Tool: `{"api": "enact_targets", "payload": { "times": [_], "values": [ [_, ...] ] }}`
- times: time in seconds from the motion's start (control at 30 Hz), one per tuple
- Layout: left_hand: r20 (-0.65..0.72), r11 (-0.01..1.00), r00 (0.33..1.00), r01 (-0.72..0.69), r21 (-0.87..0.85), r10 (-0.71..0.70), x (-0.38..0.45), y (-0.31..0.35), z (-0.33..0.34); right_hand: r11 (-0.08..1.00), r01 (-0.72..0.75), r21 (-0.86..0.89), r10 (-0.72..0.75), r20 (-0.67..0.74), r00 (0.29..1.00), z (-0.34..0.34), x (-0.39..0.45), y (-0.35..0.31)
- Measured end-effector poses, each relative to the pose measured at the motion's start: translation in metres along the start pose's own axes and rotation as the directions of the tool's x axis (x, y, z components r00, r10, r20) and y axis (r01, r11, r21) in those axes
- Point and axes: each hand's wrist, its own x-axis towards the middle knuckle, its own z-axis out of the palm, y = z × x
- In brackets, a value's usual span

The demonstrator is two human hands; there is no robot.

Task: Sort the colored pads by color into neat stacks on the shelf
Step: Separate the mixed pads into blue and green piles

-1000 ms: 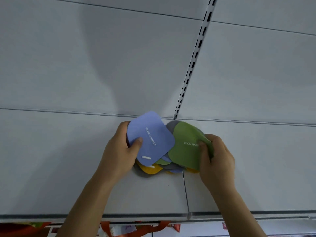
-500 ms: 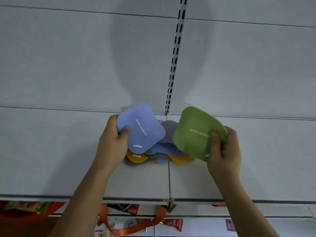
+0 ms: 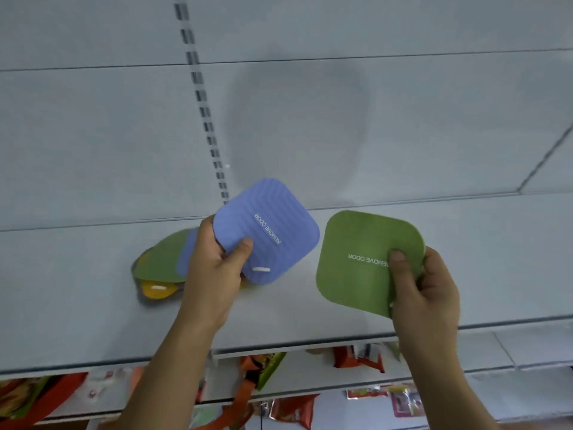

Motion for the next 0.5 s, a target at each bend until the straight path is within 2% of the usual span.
{"api": "enact_targets", "payload": {
  "times": [0.2, 0.37, 0.5],
  "values": [
    [0.232, 0.999, 0.973, -0.013, 0.034, 0.005, -0.019, 0.002, 0.11, 0.998, -0.058, -0.008, 0.054, -0.256, 0.965, -0.085, 0.013, 0.017],
    [0.444, 0.999, 0.896, -0.025, 0.045, 0.002, -0.032, -0.008, 0.208, 0.994, -0.111, -0.01, 0.093, -0.486, 0.869, -0.158, 0.011, 0.033],
    [0.555, 1.0, 0.832, 0.001, 0.028, -0.017, -0.058, -0.011, 0.282, 0.985, -0.155, -0.078, 0.08, -0.591, 0.803, -0.224, 0.01, 0.038]
  ]
}}
